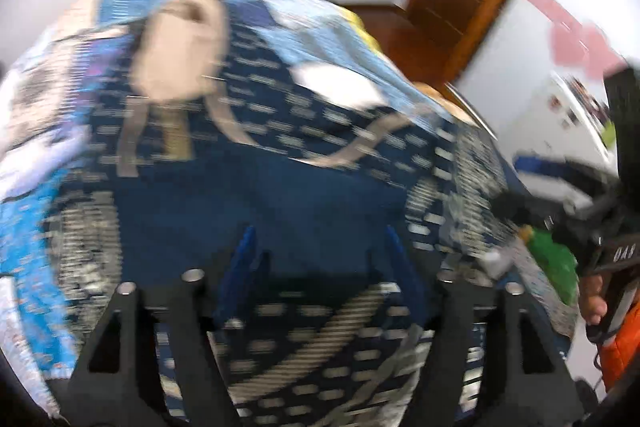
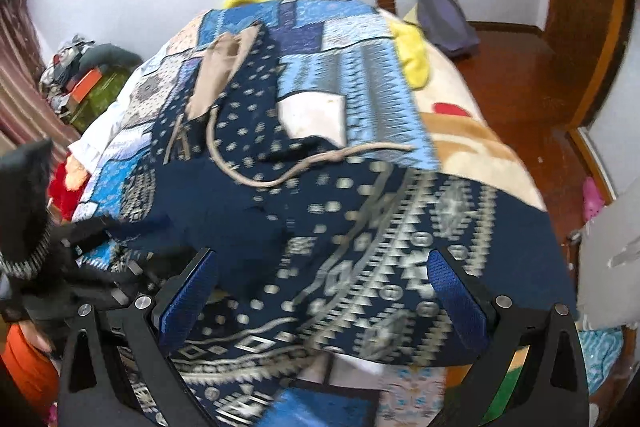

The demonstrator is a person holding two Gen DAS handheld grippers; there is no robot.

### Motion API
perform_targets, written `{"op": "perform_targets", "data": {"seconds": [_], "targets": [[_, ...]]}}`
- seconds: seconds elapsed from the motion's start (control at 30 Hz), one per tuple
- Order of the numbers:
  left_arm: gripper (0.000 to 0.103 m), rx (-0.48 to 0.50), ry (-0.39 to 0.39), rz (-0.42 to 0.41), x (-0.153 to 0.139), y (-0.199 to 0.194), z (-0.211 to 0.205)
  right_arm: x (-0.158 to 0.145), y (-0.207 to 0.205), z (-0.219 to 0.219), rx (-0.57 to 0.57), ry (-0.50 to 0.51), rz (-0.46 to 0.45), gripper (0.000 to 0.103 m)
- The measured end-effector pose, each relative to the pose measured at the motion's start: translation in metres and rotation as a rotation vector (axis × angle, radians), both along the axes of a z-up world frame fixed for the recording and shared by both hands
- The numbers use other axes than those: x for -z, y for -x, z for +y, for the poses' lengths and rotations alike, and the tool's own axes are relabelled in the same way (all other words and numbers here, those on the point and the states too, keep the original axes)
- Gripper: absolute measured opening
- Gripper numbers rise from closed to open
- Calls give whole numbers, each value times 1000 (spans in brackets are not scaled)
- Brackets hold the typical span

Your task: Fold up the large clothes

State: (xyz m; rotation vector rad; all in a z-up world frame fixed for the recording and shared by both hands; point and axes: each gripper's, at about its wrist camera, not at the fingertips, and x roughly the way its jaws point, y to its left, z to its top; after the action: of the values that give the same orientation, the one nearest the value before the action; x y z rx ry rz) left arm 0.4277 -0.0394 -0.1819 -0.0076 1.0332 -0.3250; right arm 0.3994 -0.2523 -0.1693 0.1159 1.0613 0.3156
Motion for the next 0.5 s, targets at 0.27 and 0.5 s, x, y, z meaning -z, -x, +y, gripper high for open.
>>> {"op": "perform_targets", "data": {"seconds": [0.27, 0.5], "targets": [[77, -293, -202, 39, 40, 8, 152, 32, -11, 65, -91, 44, 55, 102], [77, -351, -206, 162, 99, 23, 209, 60, -13, 111, -169, 265, 27, 102]]}}
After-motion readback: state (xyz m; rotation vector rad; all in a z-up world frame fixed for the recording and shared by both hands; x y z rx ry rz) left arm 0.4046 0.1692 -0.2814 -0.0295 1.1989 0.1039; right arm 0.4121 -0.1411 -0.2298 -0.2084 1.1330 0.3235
